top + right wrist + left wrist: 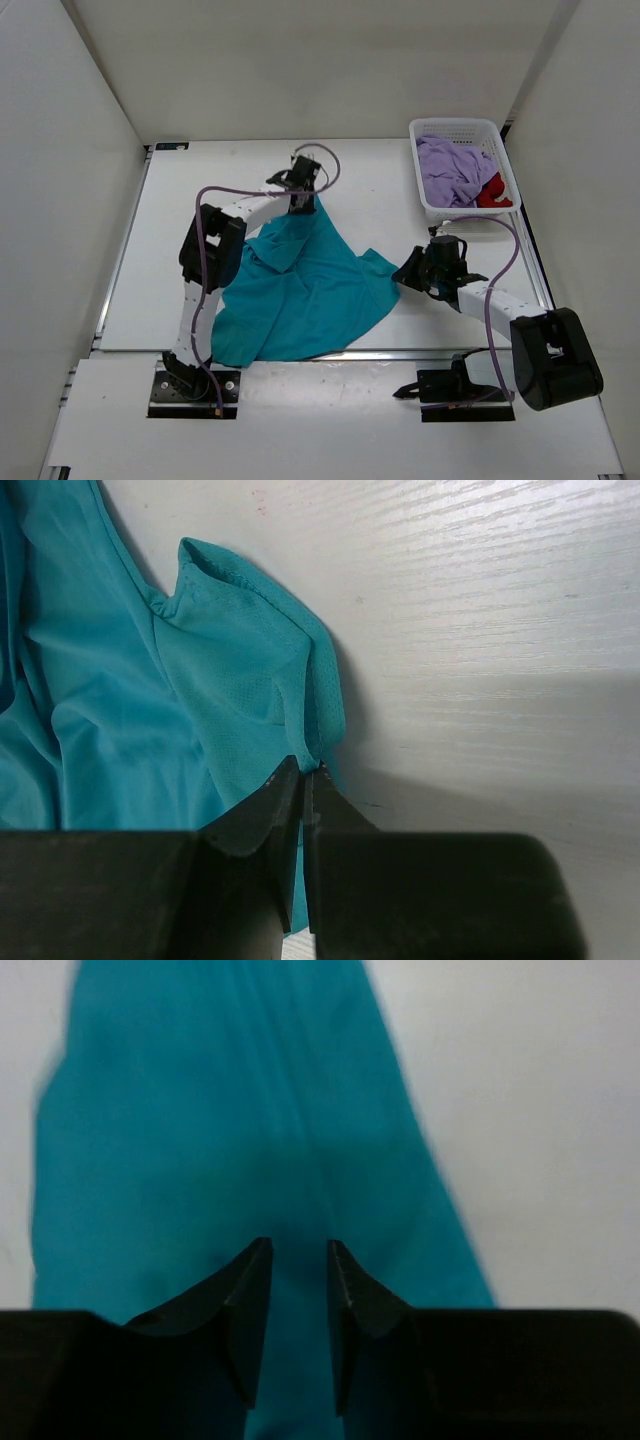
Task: Fold and stack the t-shirts
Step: Flatten out the tshirt
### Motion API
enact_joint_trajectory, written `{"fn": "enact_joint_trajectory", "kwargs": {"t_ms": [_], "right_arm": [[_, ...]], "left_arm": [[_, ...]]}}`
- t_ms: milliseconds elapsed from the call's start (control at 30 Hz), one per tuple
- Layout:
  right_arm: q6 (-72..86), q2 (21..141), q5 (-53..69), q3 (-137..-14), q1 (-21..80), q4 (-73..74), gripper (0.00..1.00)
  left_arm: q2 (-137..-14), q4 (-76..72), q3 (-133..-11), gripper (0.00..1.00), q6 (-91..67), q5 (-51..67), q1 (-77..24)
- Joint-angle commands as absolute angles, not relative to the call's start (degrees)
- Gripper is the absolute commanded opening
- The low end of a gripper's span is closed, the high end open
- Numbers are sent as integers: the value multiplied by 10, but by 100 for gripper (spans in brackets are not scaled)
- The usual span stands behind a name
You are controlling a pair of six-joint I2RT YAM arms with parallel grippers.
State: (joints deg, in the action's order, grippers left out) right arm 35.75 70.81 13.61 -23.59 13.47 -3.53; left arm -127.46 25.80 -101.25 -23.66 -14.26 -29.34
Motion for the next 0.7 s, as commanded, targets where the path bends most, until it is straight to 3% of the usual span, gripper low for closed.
{"fn": "enact_joint_trajectory", "kwargs": {"t_ms": [0, 133, 267, 433, 667], "right_arm": [[349, 712, 147, -247, 137, -69, 0], [353, 713, 149, -246, 143, -72, 0], [358, 708, 150, -239, 148, -76, 0], [355, 710, 149, -241, 153, -73, 0], [351, 712, 152, -243, 154, -79, 0]], "left_arm": [[-1139, 256, -893, 41, -201, -197, -344], [-1056, 211, -767, 52, -220, -174, -343], [-1049, 200, -722, 57, -224, -154, -356], [-1047, 172, -714, 65, -235, -146, -360], [-1094, 200, -763, 66, -215, -148, -367]]}}
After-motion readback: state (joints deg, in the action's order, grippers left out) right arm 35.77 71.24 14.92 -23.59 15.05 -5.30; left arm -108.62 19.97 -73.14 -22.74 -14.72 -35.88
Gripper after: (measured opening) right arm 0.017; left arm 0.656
